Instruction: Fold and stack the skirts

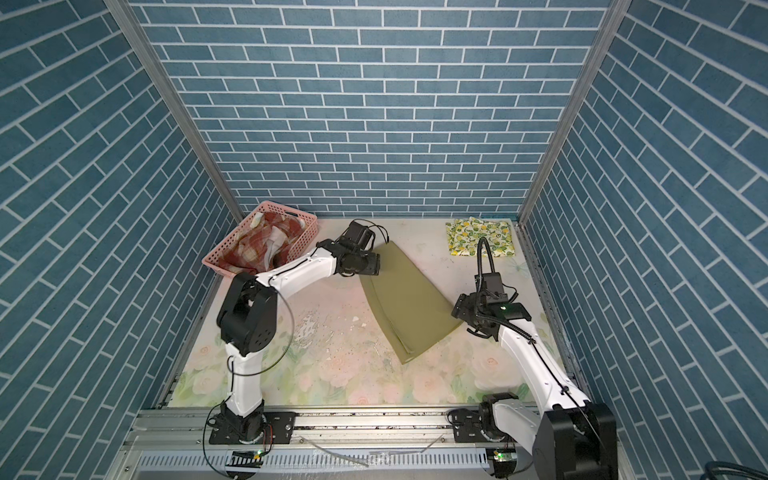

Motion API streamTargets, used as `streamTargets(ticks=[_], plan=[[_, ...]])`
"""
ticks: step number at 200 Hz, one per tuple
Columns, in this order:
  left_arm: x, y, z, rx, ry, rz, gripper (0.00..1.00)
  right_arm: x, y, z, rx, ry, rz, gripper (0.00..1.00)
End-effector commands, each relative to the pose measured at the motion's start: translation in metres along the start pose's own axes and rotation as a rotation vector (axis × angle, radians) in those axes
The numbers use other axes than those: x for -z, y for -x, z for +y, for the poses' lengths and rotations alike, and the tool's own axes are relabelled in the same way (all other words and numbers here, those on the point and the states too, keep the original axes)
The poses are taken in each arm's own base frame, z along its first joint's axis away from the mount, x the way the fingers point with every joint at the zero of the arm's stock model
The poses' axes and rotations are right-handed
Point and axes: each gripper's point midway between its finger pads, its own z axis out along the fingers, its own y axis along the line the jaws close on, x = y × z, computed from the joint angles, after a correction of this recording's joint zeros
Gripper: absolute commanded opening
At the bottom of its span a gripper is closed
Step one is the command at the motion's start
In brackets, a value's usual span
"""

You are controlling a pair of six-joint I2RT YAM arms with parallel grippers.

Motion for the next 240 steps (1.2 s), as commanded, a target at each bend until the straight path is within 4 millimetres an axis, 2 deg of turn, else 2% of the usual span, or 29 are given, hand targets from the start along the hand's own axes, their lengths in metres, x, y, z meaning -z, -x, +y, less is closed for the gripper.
streamTargets(ticks=[1,27,49,87,100,113,123,136,159,179,190,203,221,240], plan=[[-0.021,-0.006,0.026,-0.108,0.088,0.1,0.7,-0.021,-0.018,-0.001,-0.083,0.029,0.053,0.78],[-0.039,0.012,0.038,-0.137,0.103,0.078,0.7,-0.038,-0.027,0.004,-0.091,0.043,0.096,0.78],[-0.053,0.019,0.043,-0.124,0.074,0.077,0.7,-0.049,-0.033,0.005,-0.106,0.048,0.129,0.78],[-0.076,0.01,0.051,-0.1,0.057,0.112,0.67,-0.068,-0.038,0.01,-0.12,0.053,0.158,0.74],[-0.082,0.002,0.054,-0.099,0.066,0.133,0.6,-0.072,-0.036,0.013,-0.12,0.057,0.154,0.69],[-0.086,-0.006,0.057,-0.094,0.065,0.156,0.39,-0.075,-0.031,0.016,-0.112,0.063,0.147,0.61],[-0.087,-0.01,0.059,-0.093,0.07,0.163,0.2,-0.077,-0.025,0.021,-0.104,0.072,0.137,0.56],[-0.086,-0.015,0.062,-0.089,0.077,0.172,0.0,-0.08,-0.017,0.026,-0.087,0.075,0.123,0.47],[-0.076,-0.023,0.069,-0.058,0.084,0.175,0.0,-0.087,0.001,0.038,-0.031,0.072,0.112,0.25],[-0.066,-0.033,0.073,-0.028,0.09,0.166,0.0,-0.093,0.022,0.049,0.018,0.074,0.093,0.14],[-0.059,-0.04,0.076,0.003,0.096,0.164,0.0,-0.096,0.036,0.059,0.05,0.092,0.074,0.11],[-0.052,-0.052,0.078,0.061,0.094,0.159,0.0,-0.101,0.053,0.073,0.094,0.112,0.056,0.11],[-0.041,-0.078,0.085,0.17,0.106,0.159,0.0,-0.112,0.077,0.092,0.171,0.139,0.041,0.13],[-0.023,-0.108,0.085,0.273,0.111,0.121,0.0,-0.119,0.109,0.109,0.237,0.154,0.022,0.24]])
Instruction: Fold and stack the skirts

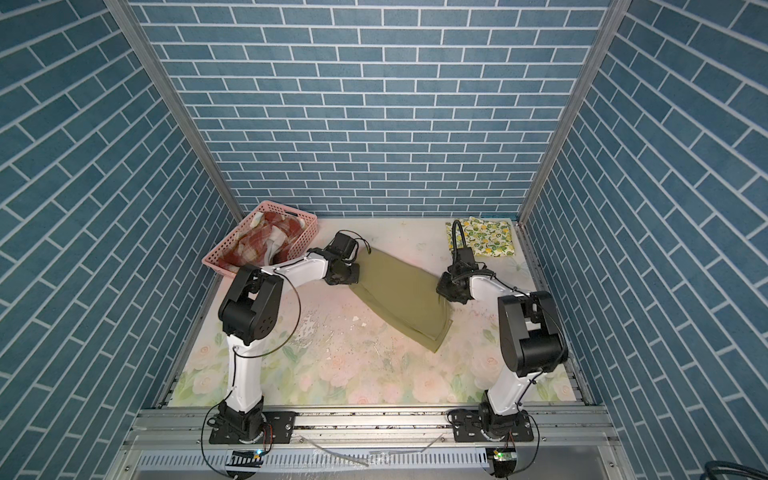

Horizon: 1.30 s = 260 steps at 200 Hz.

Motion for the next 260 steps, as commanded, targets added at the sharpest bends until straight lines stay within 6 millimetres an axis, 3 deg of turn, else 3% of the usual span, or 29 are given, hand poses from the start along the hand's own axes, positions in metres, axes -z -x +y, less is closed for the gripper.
streamTargets(ticks=[1,15,34,54,89,122,147,191,238,260], plan=[[0.006,-0.046,0.01,0.169,0.012,0.023,0.0,-0.004,0.044,0.022,0.146,0.04,-0.044,0.25],[0.018,-0.068,0.007,0.209,-0.015,0.011,0.1,0.002,0.064,0.03,0.178,0.06,-0.073,0.44],[0.038,-0.09,-0.003,0.201,-0.063,-0.005,0.43,0.022,0.075,0.03,0.204,0.051,-0.119,0.69],[0.056,-0.104,-0.001,0.172,-0.057,-0.002,0.57,0.042,0.066,0.014,0.213,-0.013,-0.131,0.76],[0.083,-0.102,0.026,0.17,0.032,-0.054,0.58,0.066,0.021,-0.011,0.131,-0.044,-0.114,0.74],[0.09,-0.067,0.036,0.217,0.008,-0.092,0.59,0.08,-0.017,-0.025,0.016,-0.015,-0.114,0.7],[0.079,-0.043,0.036,0.237,-0.021,-0.086,0.6,0.082,-0.036,-0.031,-0.031,-0.002,-0.095,0.67],[0.056,-0.008,0.024,0.241,-0.08,-0.095,0.59,0.069,-0.054,-0.034,-0.081,0.038,-0.053,0.58],[0.03,0.0,0.022,0.215,-0.075,-0.079,0.54,0.057,-0.056,-0.032,-0.097,0.055,-0.025,0.47],[0.024,0.003,0.02,0.2,-0.078,-0.081,0.46,0.052,-0.057,-0.031,-0.097,0.056,-0.008,0.45]])
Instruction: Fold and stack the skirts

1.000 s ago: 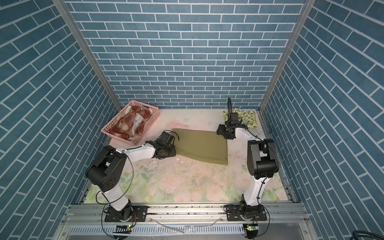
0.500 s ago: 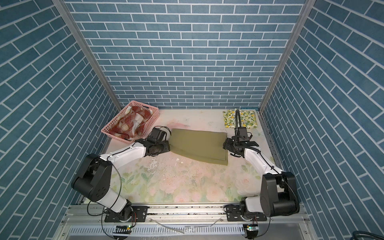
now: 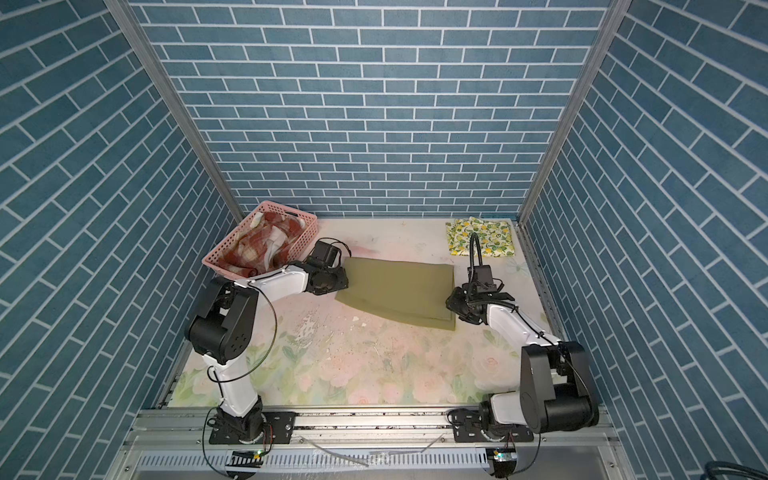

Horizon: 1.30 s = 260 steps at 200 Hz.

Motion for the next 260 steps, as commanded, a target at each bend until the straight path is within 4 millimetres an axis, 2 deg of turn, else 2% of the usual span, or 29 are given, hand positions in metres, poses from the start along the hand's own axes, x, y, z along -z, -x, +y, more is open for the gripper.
streamTargets(ticks=[1,49,83,93,121,154,166,210,232,253,260], plan=[[-0.004,0.009,-0.004,-0.026,-0.015,-0.017,0.45,-0.008,-0.004,0.002,-0.023,0.014,0.024,0.45],[0.004,0.016,-0.005,-0.039,-0.013,-0.039,0.11,-0.022,-0.011,0.003,-0.011,-0.001,0.062,0.39],[0.009,0.02,-0.008,-0.044,-0.017,-0.049,0.0,-0.033,-0.02,0.003,-0.001,-0.017,0.095,0.34],[0.011,0.022,-0.009,-0.044,-0.021,-0.055,0.0,-0.034,-0.023,0.001,0.0,-0.025,0.102,0.33],[0.016,0.026,-0.012,-0.045,-0.03,-0.068,0.0,-0.037,-0.027,-0.002,0.002,-0.035,0.107,0.21],[0.024,0.032,-0.018,-0.05,-0.045,-0.082,0.0,-0.029,-0.02,0.0,0.015,-0.045,0.08,0.08],[0.027,0.035,-0.019,-0.052,-0.047,-0.088,0.0,-0.025,-0.016,0.002,0.025,-0.053,0.069,0.0],[0.034,0.037,-0.021,-0.058,-0.048,-0.091,0.0,-0.007,-0.005,0.003,0.067,-0.093,0.042,0.0],[0.033,0.036,-0.02,-0.058,-0.047,-0.089,0.0,0.0,-0.009,-0.003,0.07,-0.119,0.043,0.27],[0.03,0.033,-0.019,-0.054,-0.051,-0.081,0.0,0.0,-0.017,-0.006,0.057,-0.115,0.059,0.42],[0.029,0.032,-0.019,-0.053,-0.051,-0.079,0.0,-0.002,-0.02,-0.007,0.05,-0.109,0.066,0.45]])
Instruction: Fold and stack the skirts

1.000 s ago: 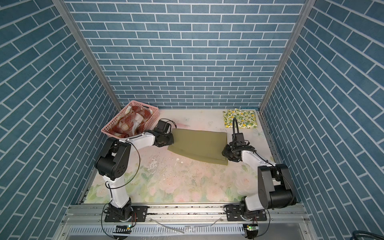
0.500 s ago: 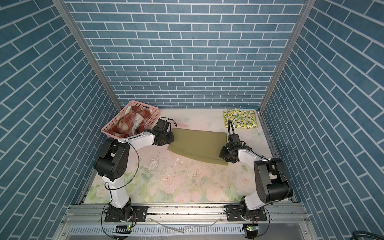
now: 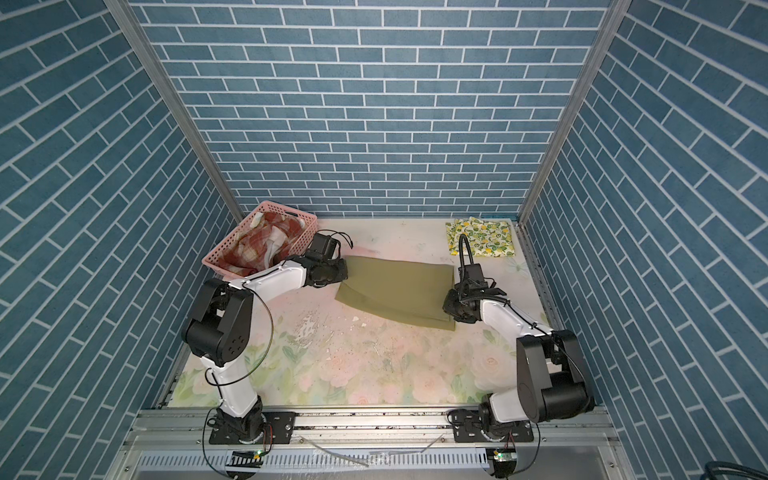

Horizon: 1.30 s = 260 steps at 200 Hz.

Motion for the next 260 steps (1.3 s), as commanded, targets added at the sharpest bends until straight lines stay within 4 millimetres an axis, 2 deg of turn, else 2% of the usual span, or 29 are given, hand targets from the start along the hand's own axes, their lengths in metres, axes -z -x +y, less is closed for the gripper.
streamTargets(ticks=[1,37,81,127,140,156,165,171,208,240,260], plan=[[0.007,0.004,-0.001,-0.006,-0.003,-0.01,0.0,0.003,-0.009,-0.006,-0.011,-0.023,0.021,0.45],[0.004,0.001,-0.002,-0.005,-0.009,-0.004,0.0,-0.009,-0.019,-0.002,-0.04,0.021,0.049,0.45],[0.004,-0.001,-0.003,-0.008,-0.01,-0.003,0.0,-0.024,-0.023,0.009,-0.023,0.027,0.084,0.4],[0.004,-0.001,-0.003,-0.011,-0.009,-0.001,0.0,-0.029,-0.033,0.001,-0.013,-0.016,0.101,0.34],[0.003,-0.001,-0.004,-0.012,-0.01,0.0,0.0,-0.028,-0.033,0.0,-0.011,-0.018,0.095,0.27],[0.001,-0.002,-0.003,-0.008,-0.009,0.002,0.0,-0.028,-0.032,0.002,-0.011,-0.011,0.095,0.13],[0.001,-0.002,-0.004,-0.009,-0.01,0.004,0.0,-0.026,-0.03,0.003,-0.011,-0.01,0.089,0.03],[0.001,-0.002,-0.004,-0.009,-0.01,0.004,0.0,-0.025,-0.028,0.003,-0.01,-0.01,0.081,0.0],[0.007,0.002,-0.006,-0.015,-0.003,-0.001,0.0,-0.008,-0.012,0.011,0.016,-0.02,0.04,0.0],[0.019,0.009,-0.009,-0.027,0.002,-0.013,0.0,0.014,0.004,0.016,0.049,-0.037,-0.003,0.0],[0.026,0.011,-0.011,-0.039,0.005,-0.017,0.0,0.027,0.013,0.012,0.059,-0.064,-0.038,0.0]])
